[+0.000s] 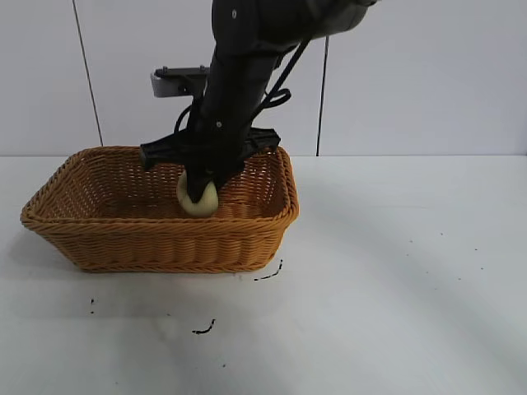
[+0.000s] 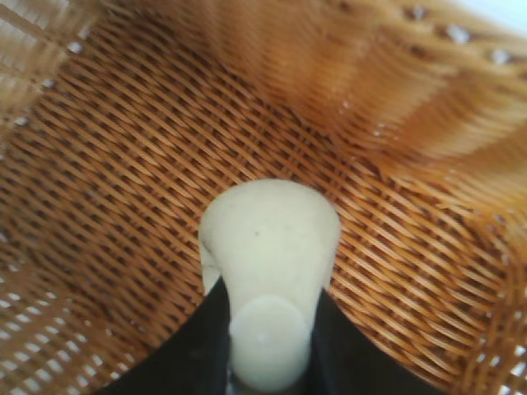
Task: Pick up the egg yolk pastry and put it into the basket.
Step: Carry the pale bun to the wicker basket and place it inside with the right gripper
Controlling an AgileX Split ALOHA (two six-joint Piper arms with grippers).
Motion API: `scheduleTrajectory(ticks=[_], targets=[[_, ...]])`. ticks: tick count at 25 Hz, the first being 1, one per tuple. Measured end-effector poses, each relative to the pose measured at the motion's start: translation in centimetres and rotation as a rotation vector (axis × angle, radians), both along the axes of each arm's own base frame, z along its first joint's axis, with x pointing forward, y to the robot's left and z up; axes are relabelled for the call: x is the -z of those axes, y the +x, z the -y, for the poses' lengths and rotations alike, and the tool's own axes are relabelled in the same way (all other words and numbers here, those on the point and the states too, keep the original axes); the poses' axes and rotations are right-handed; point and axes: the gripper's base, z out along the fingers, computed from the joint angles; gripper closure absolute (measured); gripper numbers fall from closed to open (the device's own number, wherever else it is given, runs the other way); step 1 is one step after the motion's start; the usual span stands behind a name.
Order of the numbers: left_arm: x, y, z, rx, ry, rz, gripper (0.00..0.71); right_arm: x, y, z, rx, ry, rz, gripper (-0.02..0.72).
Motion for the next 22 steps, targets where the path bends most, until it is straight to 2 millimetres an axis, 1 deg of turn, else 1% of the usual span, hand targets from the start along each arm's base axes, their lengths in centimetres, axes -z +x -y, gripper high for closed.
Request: scheduleTrajectory(ticks=[1, 3, 4, 6, 8, 9, 10, 11, 12, 14, 17, 21, 22], targets=[[0.0, 0.0, 0.0, 0.000, 0.000, 0.000, 0.014, 0.2, 0.0, 0.0, 0.000, -0.004, -0.003, 0.559], [0.0, 0.0, 0.0, 0.000, 0.000, 0.000, 0.014, 0.3, 0.0, 0.0, 0.000, -0.003, -0.002, 0.509], [0.0, 0.0, 0.0, 0.000, 0.000, 0.000, 0.014, 0.2, 0.1, 0.0, 0.000, 0.000, 0.001, 0.461], [0.0, 0.0, 0.0, 0.000, 0.000, 0.000, 0.014, 0.1, 0.0, 0.0, -0.002, -0.004, 0.004, 0.342], [0.0, 0.0, 0.0, 0.000, 0.000, 0.000, 0.014, 0.0, 0.0, 0.1, -0.004, -0.012, 0.003, 0.244], [0.0, 0.0, 0.0, 0.000, 0.000, 0.000, 0.014, -0.2, 0.0, 0.1, -0.006, -0.018, 0.003, 0.214], [0.0, 0.0, 0.0, 0.000, 0.000, 0.000, 0.014, -0.7, -0.1, 0.2, -0.008, -0.020, 0.010, 0.191], [0.0, 0.0, 0.0, 0.000, 0.000, 0.000, 0.014, -1.3, -0.1, 0.3, -0.010, -0.022, 0.015, 0.178], [0.0, 0.0, 0.0, 0.000, 0.000, 0.000, 0.014, -2.3, -0.2, 0.4, -0.010, -0.016, 0.027, 0.170], [0.0, 0.0, 0.0, 0.000, 0.000, 0.000, 0.014, -4.8, -0.6, 0.8, -0.012, -0.009, 0.054, 0.163], [0.0, 0.0, 0.0, 0.000, 0.000, 0.000, 0.014, -8.7, -1.1, 1.9, 0.000, 0.014, 0.086, 0.162], [0.0, 0.0, 0.0, 0.000, 0.000, 0.000, 0.014, -12.2, -1.4, 3.6, 0.022, 0.015, 0.122, 0.162], [0.0, 0.0, 0.0, 0.000, 0.000, 0.000, 0.014, -12.6, -1.3, 4.1, 0.028, 0.007, 0.127, 0.162]])
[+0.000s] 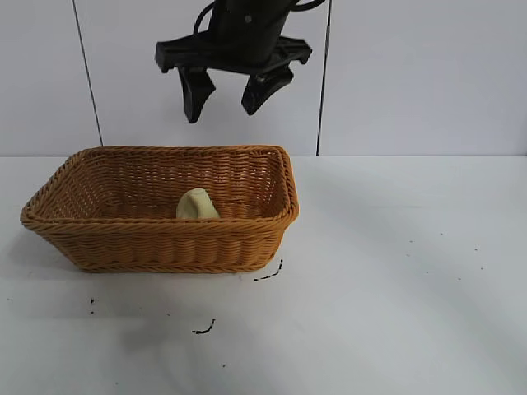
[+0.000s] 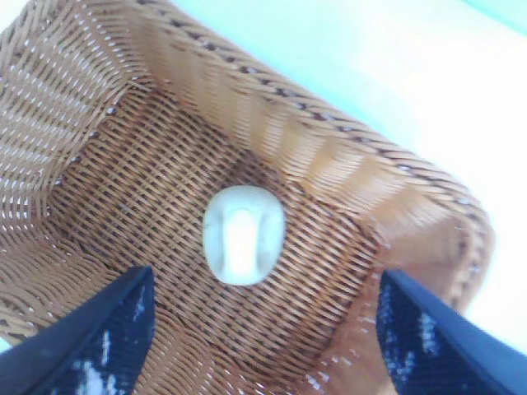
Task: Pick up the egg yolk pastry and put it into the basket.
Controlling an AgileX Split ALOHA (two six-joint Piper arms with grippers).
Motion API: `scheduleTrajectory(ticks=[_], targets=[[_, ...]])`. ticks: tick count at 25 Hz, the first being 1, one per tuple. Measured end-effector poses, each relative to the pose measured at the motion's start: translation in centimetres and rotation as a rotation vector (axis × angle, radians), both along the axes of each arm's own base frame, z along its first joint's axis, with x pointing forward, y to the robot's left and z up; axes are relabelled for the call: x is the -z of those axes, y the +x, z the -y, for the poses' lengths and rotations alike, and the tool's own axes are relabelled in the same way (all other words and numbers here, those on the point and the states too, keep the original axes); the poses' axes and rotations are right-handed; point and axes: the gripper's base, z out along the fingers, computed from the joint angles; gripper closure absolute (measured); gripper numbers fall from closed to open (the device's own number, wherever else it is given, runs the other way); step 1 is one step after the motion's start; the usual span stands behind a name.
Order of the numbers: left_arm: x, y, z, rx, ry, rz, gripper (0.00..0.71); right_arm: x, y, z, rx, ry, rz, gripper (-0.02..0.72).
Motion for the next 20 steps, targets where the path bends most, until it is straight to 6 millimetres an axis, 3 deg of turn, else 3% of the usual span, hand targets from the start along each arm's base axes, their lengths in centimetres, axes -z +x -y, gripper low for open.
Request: scheduleTrajectory(ticks=[6, 13, 17, 20], targets=[[0.0, 0.0, 0.0, 0.000, 0.000, 0.000, 0.014, -0.4, 1.9, 3.9, 0.088, -0.018, -0.009, 0.162], [0.0, 0.0, 0.0, 0.000, 0.000, 0.000, 0.014, -0.3, 5.6, 13.8, 0.301, -0.042, -0.037, 0.162], [0.0, 0.0, 0.0, 0.000, 0.000, 0.000, 0.014, -0.1, 6.6, 19.8, 0.428, -0.052, -0.071, 0.162], [0.0, 0.0, 0.0, 0.000, 0.000, 0.000, 0.014, 0.0, 6.8, 23.0, 0.497, -0.038, -0.100, 0.148]])
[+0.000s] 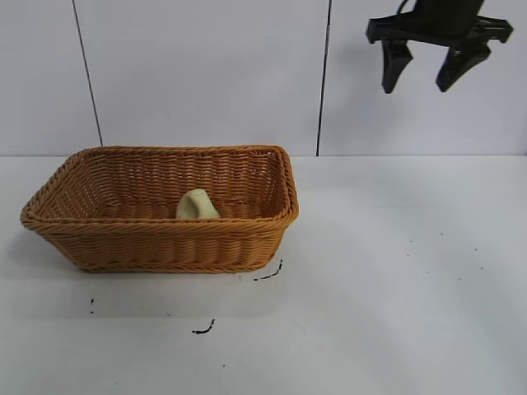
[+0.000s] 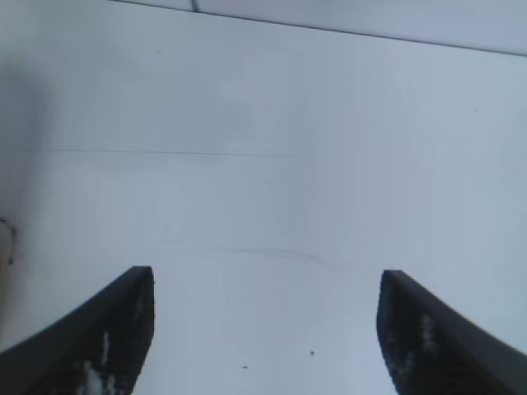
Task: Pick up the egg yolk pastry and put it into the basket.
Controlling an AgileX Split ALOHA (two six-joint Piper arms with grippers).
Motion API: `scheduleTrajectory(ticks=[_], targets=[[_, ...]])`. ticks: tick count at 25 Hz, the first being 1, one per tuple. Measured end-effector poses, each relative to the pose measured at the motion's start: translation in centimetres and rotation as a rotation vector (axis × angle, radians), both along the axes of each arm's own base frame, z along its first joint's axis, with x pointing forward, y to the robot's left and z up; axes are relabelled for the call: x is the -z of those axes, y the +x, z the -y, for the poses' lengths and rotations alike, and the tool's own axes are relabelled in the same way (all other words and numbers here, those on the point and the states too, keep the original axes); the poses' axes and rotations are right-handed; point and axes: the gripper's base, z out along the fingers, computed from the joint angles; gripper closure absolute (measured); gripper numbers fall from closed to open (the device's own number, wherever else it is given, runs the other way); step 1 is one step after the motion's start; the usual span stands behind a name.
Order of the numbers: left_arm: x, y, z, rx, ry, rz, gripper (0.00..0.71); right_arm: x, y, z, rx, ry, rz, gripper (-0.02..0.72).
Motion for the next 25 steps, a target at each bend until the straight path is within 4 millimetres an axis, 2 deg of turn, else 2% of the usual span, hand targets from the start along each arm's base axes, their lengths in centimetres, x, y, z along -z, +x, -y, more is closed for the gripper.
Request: scheduleTrajectory(ticks=[2, 5, 12, 16, 21, 25], targets=[[0.0, 0.0, 0.0, 0.000, 0.000, 0.000, 0.014, 0.1, -0.1, 1.1, 0.026, 0.005, -0.017, 0.109], [0.0, 0.0, 0.0, 0.000, 0.000, 0.000, 0.014, 0.2, -0.3, 1.7, 0.034, -0.008, -0.048, 0.058], [0.0, 0.0, 0.0, 0.000, 0.000, 0.000, 0.014, 0.6, -1.4, 2.0, 0.033, -0.033, -0.180, 0.048], [0.0, 0.0, 0.0, 0.000, 0.000, 0.000, 0.014, 0.5, -1.6, 1.9, 0.029, -0.032, -0.188, 0.048], [0.0, 0.0, 0.0, 0.000, 0.000, 0.000, 0.014, -2.1, -2.8, 1.7, 0.027, 0.010, -0.143, 0.048], [0.0, 0.0, 0.0, 0.000, 0.000, 0.000, 0.014, -4.8, -5.8, 1.7, 0.025, 0.029, -0.117, 0.048]])
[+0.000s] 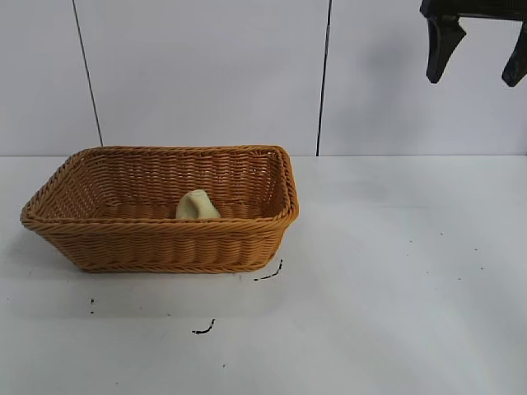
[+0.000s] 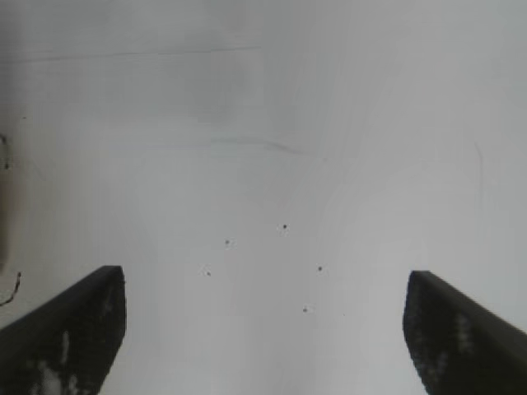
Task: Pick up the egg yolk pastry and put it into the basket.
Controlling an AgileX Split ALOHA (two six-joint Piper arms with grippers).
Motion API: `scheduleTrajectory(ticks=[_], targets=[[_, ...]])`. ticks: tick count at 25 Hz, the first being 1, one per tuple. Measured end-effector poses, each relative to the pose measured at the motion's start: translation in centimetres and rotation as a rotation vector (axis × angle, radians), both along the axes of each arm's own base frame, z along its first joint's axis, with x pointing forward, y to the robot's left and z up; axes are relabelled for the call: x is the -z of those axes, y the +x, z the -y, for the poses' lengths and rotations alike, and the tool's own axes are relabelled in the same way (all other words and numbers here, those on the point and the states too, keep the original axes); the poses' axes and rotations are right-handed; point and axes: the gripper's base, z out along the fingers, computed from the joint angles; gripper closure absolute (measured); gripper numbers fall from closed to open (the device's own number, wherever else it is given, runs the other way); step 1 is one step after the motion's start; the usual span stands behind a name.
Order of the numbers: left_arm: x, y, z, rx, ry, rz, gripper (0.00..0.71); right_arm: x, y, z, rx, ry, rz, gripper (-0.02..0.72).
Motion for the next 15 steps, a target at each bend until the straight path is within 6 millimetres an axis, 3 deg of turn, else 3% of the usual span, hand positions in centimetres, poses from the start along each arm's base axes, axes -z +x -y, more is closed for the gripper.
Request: scheduleTrajectory(ticks=[5, 11, 15], targets=[[0.0, 0.0, 0.0, 0.000, 0.000, 0.000, 0.014, -2.5, -5.6, 0.3, 0.000, 0.000, 0.008, 0.048], [0.0, 0.0, 0.0, 0.000, 0.000, 0.000, 0.014, -4.4, -14.0, 0.7, 0.000, 0.005, 0.040, 0.048], [0.0, 0.0, 0.0, 0.000, 0.000, 0.000, 0.014, -3.4, -19.6, 0.9, -0.001, 0.016, 0.028, 0.048]])
